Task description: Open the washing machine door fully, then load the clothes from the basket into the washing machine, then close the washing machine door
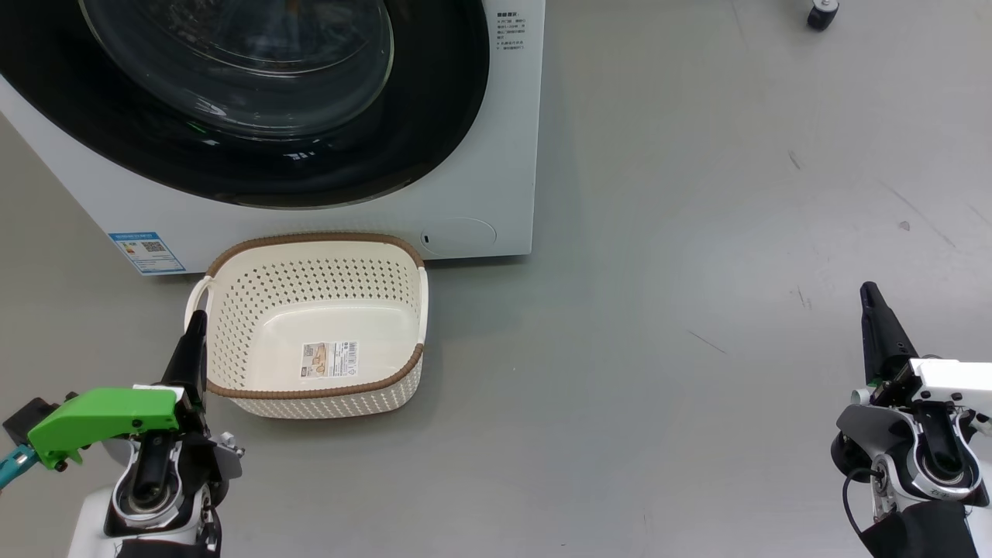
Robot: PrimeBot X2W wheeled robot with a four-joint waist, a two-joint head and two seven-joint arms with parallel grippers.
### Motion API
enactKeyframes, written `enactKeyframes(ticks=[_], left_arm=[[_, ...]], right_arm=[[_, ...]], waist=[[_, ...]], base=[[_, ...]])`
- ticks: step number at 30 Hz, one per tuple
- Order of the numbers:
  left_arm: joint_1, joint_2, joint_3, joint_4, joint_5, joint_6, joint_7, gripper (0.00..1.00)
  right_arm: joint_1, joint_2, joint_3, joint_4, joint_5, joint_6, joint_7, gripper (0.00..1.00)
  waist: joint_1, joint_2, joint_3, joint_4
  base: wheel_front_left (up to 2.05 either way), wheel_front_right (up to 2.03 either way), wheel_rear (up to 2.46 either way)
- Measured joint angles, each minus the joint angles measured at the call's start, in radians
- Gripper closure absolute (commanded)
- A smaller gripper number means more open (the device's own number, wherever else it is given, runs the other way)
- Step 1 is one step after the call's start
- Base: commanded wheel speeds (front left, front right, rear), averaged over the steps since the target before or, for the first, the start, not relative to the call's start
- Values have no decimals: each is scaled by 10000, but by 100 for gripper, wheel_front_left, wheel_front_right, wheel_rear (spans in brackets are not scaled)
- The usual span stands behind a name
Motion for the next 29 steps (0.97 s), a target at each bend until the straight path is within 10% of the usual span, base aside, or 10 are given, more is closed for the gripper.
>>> enactKeyframes(ticks=[29], left_arm=[[0,-2,0,0,0,0,0,100]], right_arm=[[0,0,-2,-2,0,2,2,100]], waist=[[0,0,0,0]], base=[[0,0,0]])
